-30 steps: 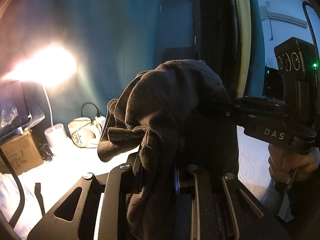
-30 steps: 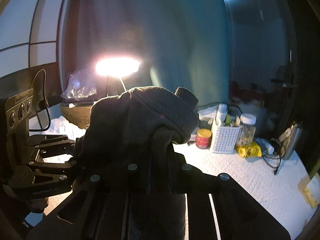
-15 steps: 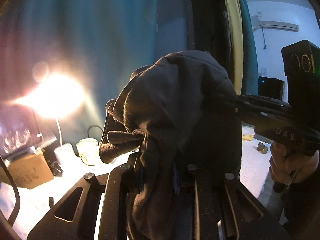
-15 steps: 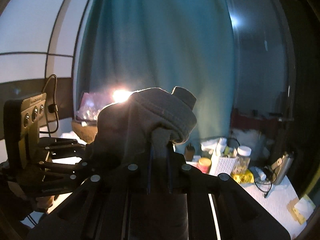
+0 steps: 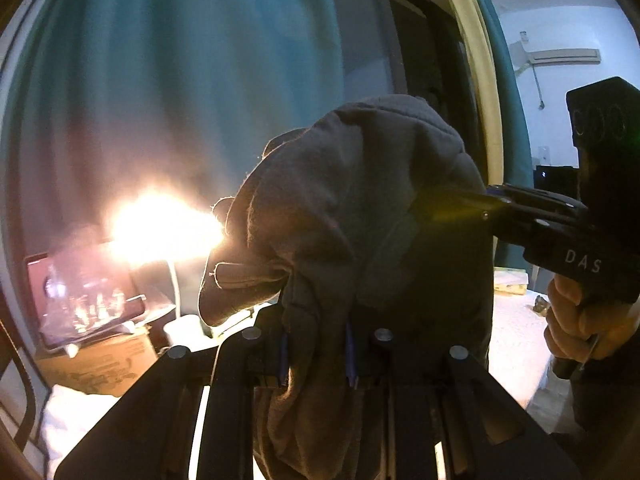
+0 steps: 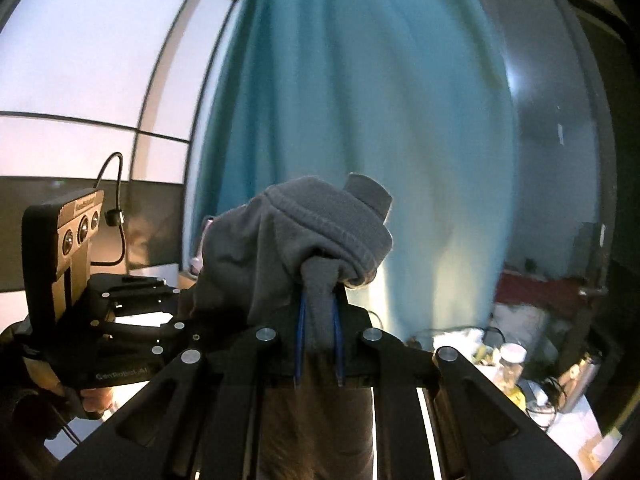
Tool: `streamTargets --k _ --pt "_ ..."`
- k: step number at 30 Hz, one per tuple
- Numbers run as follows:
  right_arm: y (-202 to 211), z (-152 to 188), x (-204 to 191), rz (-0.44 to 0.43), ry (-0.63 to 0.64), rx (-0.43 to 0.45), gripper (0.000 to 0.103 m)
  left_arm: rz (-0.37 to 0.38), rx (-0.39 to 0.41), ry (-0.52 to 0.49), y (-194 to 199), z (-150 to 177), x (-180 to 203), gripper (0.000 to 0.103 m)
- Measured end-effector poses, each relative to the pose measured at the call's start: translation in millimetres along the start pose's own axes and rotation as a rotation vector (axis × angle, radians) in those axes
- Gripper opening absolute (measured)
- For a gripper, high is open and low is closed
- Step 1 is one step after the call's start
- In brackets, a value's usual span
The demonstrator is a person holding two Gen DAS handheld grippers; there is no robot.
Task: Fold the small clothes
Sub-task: 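Lift the gripped strip end up off the bed with both grippers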
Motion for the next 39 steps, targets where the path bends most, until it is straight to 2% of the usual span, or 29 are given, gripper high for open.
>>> streamTargets --k 4,10,21,28,39 --pt "-2.9 -9.8 -30.9 -0.057 0.011 0.029 0.013 -0.054 0.006 -0.012 20.3 0.4 -19.3 0.019" --pt "-9.1 -14.4 -66.2 -0.129 0.002 0.017 0.013 -0.117 0.003 -0.015 43.4 13.8 -46.8 0.019" --pt "1.4 4.6 -118.5 -0.200 0.036 -0.023 0.013 -0.141 -0.057 -0.036 72.9 44.6 -63.2 0.019" --pt "-10.5 25.8 -120.9 -0.197 0.008 -0.085 0.013 -0.112 -0.099 -0.012 63.2 62.5 -64.7 0.019" --pt "-57.1 57.5 -83.5 -0.139 -0.066 -0.168 0.013 -0.079 -0.133 0.013 26.8 81.4 -65.7 0.019"
Point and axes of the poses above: each gripper's, at about its wrist camera, not at the fingertips, and y roughly against the way its jaws point, x to its right, z to its underside, the point moved 10 cm from there along -y, roughly the way its jaws point, and after that the axes turned 4 degrees about -y, right-handed, at the moved point
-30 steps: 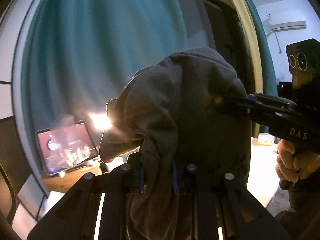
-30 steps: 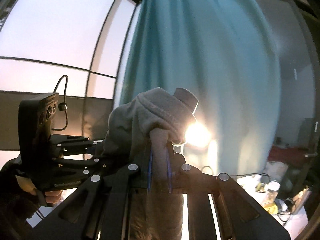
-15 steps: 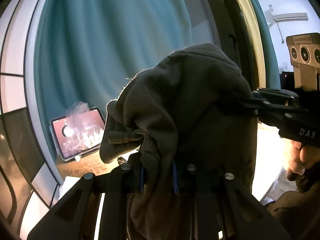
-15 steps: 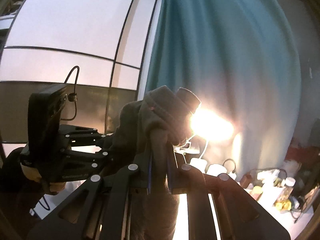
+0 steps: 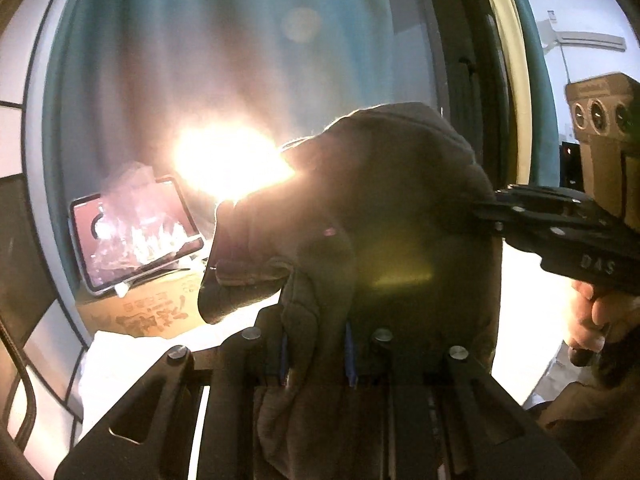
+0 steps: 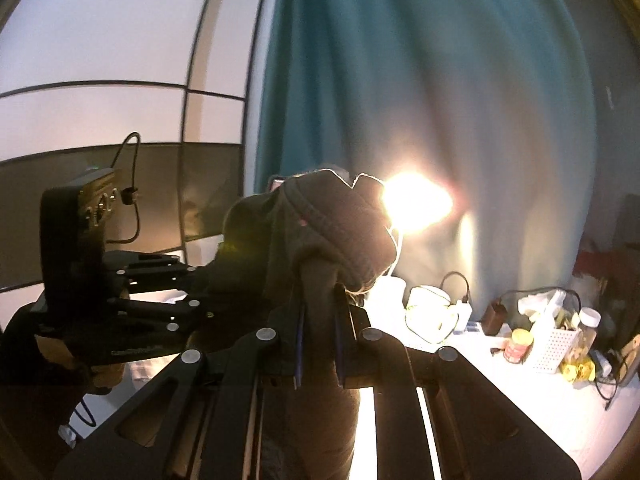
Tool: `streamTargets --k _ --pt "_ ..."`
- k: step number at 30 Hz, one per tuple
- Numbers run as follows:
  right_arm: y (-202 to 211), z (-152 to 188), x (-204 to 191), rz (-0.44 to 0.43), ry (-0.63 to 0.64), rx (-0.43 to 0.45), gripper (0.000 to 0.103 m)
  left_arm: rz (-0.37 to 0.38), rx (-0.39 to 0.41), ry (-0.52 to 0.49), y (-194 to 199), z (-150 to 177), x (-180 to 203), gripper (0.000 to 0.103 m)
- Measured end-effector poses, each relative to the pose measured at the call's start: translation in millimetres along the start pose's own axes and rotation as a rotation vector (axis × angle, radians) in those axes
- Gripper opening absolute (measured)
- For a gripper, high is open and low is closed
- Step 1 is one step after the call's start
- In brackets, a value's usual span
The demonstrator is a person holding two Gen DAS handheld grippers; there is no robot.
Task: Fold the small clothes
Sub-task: 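Lift the gripped strip end up off the bed with both grippers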
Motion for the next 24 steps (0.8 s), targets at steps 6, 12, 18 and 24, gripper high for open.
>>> streamTargets --k 6,12,18,24 --pt "-31.2 16.1 23.1 0.015 -0.033 -0.061 0.013 0.006 -0.042 0.025 -25.7 13.2 -2.2 0.019" --pt "-62.2 31.2 40.4 0.012 -0.058 -0.112 0.013 0.009 -0.095 0.050 -48.8 26.3 -5.0 0.019" --pt "-97.5 49.9 54.8 -0.005 -0.085 -0.174 0.013 0.001 -0.161 0.092 -74.4 43.8 -11.4 0.019" --pt "-131.1 69.8 73.7 -0.019 -0.130 -0.228 0.013 -0.018 -0.219 0.093 -93.4 57.6 -13.7 0.019"
Point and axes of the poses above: each gripper's, at about its wrist camera, not at the fingertips, and y roughly against the way its jaws point, x to its right, z to its underside, the point moved 10 cm from there along -y, roughly the way its jaws point, and after that the axes turned 4 degrees about -y, right-handed, at the moved point
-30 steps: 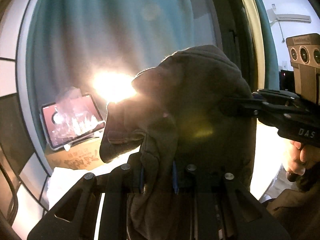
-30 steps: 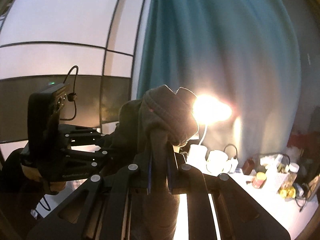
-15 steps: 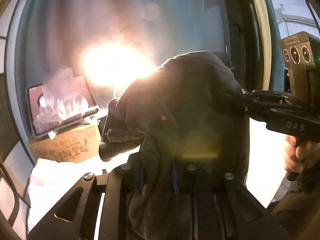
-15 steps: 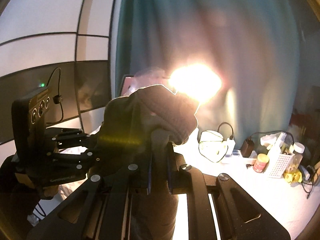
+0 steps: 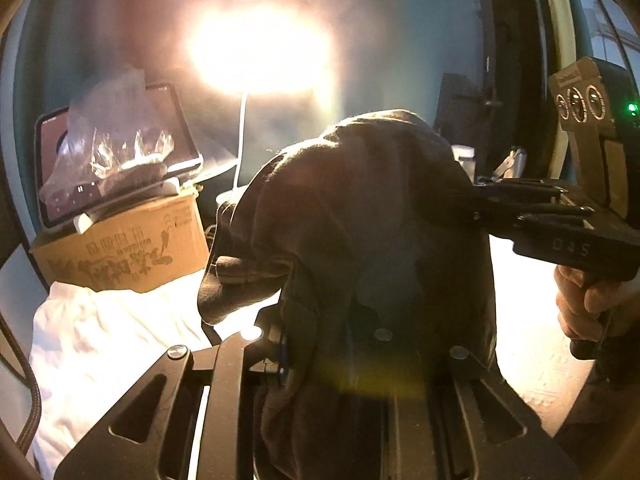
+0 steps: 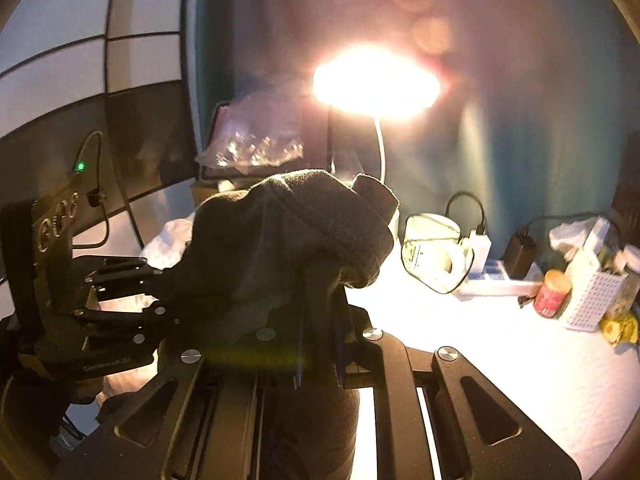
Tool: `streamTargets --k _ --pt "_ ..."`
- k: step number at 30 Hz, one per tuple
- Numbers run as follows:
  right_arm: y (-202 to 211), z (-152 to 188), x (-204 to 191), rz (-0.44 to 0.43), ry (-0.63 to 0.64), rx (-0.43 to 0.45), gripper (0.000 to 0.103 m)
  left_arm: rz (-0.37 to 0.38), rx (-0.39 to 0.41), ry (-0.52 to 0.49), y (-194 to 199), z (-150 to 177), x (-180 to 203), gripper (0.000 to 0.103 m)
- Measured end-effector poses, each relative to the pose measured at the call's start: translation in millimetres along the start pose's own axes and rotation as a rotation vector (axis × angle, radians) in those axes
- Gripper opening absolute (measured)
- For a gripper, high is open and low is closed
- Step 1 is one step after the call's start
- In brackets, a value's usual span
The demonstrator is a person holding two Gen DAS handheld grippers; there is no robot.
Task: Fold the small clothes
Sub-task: 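Lift the gripped strip end up off the bed with both grippers, then lower the held end and fold it over onto the shirt with both grippers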
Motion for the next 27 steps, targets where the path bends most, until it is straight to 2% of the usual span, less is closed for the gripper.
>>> streamTargets --k 11,20,24,27 --pt "-66.6 15.6 27.0 -0.034 -0.041 -0.108 0.013 -0.026 -0.123 0.060 -52.1 19.5 -31.6 0.020" --pt "-119.8 42.8 44.2 -0.051 -0.064 -0.222 0.013 -0.045 -0.244 0.106 -89.4 46.8 -52.5 0.023" --pt "-137.1 57.1 57.8 -0.027 -0.091 -0.270 0.013 -0.114 -0.291 0.130 -99.0 59.1 -72.8 0.022" --pt "-143.0 65.8 64.5 -0.035 -0.111 -0.295 0.013 -0.078 -0.320 0.195 -103.7 66.6 -82.0 0.022"
Point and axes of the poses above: each gripper's, at about its wrist camera, not at the fingertips, and y roughly against the way its jaws point, x to its right, z to its underside, the point moved 10 cm from there along -y, roughly the way its jaws point, and after that the axes turned 4 degrees about -y, right-handed, at the moved point
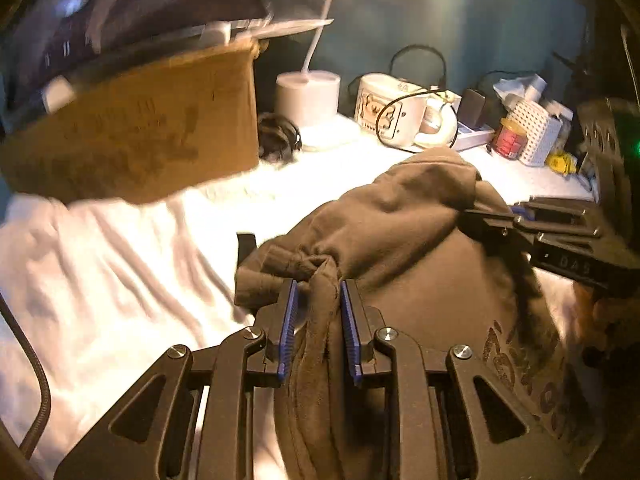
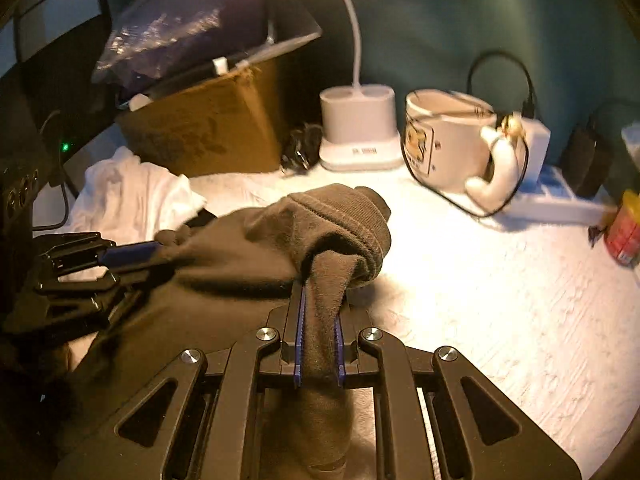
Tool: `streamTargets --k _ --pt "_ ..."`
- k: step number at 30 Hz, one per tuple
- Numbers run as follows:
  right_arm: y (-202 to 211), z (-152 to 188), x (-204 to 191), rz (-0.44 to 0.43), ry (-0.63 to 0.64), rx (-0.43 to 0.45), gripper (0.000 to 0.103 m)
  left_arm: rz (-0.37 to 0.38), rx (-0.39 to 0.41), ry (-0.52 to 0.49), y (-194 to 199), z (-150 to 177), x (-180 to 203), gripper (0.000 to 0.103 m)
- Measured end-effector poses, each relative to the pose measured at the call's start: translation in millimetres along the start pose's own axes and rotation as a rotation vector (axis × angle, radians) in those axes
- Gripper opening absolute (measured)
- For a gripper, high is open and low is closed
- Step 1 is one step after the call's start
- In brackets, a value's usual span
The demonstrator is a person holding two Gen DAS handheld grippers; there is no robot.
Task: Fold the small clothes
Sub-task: 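Lower the held end and fold it over onto the shirt with both grippers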
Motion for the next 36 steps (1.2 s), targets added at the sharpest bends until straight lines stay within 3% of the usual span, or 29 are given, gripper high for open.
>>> streamTargets --k 10,17,22,24,26,28,31,36 --pt "-13.7 9.5 13.9 -0.006 -0.041 -0.038 0.013 -0.017 -0.036 -0.004 -14.1 -5.7 -3.1 0.024" --pt "-7.6 11.9 22.3 0.020 -0.069 -0.018 0.013 -0.143 -0.044 -0.078 -24.2 -17.7 -18.7 0.024" --pt "-6.5 15.1 30.0 0.011 -0.088 -0.026 0.013 -0.057 -0.051 -0.017 -32.5 -22.1 -27.5 0.024" --pt "-9.3 15.7 31.0 0.008 -0.098 -0.034 0.013 -0.091 -0.045 -0.043 -31.3 -27.0 -28.8 0.024" --pt "-9.1 16.4 32.6 0.015 -0.099 -0.034 0.013 -0.200 -0.019 -0.096 -25.6 -35.1 -35.2 0.024" --pt "-8.8 17.5 34.8 0.009 -0.109 -0.038 0.014 -0.243 -0.004 -0.100 -21.8 -42.6 -44.8 0.024" --pt "-6.9 17.3 42.0 0.010 -0.140 -0.043 0.025 -0.175 -0.006 -0.016 -17.7 -44.8 -53.3 0.024" --pt "2.8 8.7 49.7 -0.014 -0.185 -0.026 0.029 -0.094 0.020 -0.005 -0.1 -41.4 -36.2 0.024"
Point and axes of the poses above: each gripper's, at about its wrist camera, not at the fingertips, and y roughly against the way its jaws point, x to its right, z to its underside, the point moved 10 cm from there along -y, roughly the way its jaws point, and after that the axes turned 4 degrees about -y, right-handed, at the moved point
